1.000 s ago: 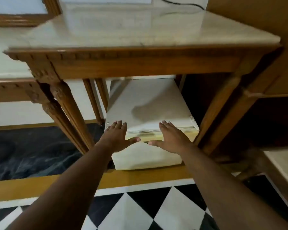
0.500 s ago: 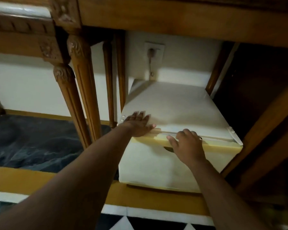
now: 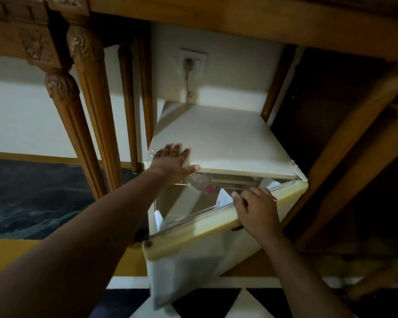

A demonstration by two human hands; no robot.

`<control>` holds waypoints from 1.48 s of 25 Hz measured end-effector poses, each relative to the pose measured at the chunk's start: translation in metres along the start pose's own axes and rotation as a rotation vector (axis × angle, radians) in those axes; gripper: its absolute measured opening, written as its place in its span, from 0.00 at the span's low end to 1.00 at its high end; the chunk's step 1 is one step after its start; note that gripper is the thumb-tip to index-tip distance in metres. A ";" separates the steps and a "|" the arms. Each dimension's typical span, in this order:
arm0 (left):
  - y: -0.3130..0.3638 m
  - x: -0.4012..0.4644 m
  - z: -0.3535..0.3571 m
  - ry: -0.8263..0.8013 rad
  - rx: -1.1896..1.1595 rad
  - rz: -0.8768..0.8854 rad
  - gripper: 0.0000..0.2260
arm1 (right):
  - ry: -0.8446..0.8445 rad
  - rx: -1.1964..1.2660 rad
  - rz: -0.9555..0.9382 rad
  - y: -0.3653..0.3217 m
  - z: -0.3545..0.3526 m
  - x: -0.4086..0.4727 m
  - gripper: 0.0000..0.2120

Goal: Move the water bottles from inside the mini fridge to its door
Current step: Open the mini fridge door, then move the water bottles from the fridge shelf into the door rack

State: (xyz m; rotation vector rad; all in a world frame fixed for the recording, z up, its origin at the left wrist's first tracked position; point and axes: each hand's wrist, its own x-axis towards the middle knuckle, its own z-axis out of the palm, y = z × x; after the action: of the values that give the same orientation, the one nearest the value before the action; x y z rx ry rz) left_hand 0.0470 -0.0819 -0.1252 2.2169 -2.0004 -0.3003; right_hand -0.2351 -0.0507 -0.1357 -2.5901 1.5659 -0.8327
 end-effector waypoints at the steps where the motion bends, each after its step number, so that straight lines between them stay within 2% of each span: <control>1: 0.002 -0.002 0.003 0.044 0.005 0.002 0.38 | -0.028 0.028 0.028 0.005 -0.008 -0.010 0.22; 3: 0.009 -0.006 0.007 0.094 0.016 0.018 0.38 | -0.103 0.054 0.083 0.015 -0.027 -0.020 0.25; 6: 0.037 0.000 0.006 0.037 0.033 0.094 0.39 | -0.147 0.004 0.224 0.032 -0.049 -0.037 0.24; 10: 0.088 0.013 0.015 -0.033 0.134 0.239 0.43 | -0.222 -0.243 0.359 0.049 -0.059 -0.076 0.38; 15: 0.119 0.016 0.027 -0.018 0.179 0.233 0.47 | -0.159 -0.386 0.733 0.100 -0.096 -0.121 0.43; 18: 0.130 0.019 0.030 0.030 0.226 0.245 0.50 | -0.113 -0.499 0.857 0.137 -0.124 -0.160 0.42; 21: 0.149 0.025 0.031 0.000 0.250 0.303 0.53 | -0.104 -0.604 0.804 0.166 -0.136 -0.182 0.43; 25: 0.174 0.033 0.036 -0.041 0.230 0.288 0.52 | -0.194 -0.578 0.814 0.181 -0.143 -0.178 0.45; 27: 0.177 0.035 0.036 -0.085 0.224 0.284 0.55 | -0.135 -0.603 0.829 0.173 -0.140 -0.167 0.43; 30: 0.174 0.049 0.033 -0.061 0.229 0.347 0.59 | 0.083 -0.433 0.571 0.133 -0.112 -0.134 0.30; 31: 0.173 0.055 0.031 -0.046 0.235 0.369 0.58 | 0.088 -0.348 0.465 0.118 -0.093 -0.125 0.25; 33: 0.168 0.068 0.033 -0.008 0.285 0.432 0.55 | -0.088 -0.221 0.407 0.101 -0.048 -0.119 0.19; 35: 0.163 0.075 0.040 0.074 0.319 0.502 0.54 | -0.306 -0.171 0.548 0.105 -0.011 -0.131 0.19; 37: 0.157 0.085 0.046 0.146 0.313 0.523 0.55 | -0.449 -0.172 0.702 0.124 0.024 -0.144 0.21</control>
State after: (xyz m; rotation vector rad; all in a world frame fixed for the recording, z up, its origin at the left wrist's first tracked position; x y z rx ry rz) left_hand -0.1073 -0.1819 -0.1378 1.6929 -2.5716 0.2427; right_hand -0.3789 -0.0007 -0.2523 -1.8570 2.1987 -0.0583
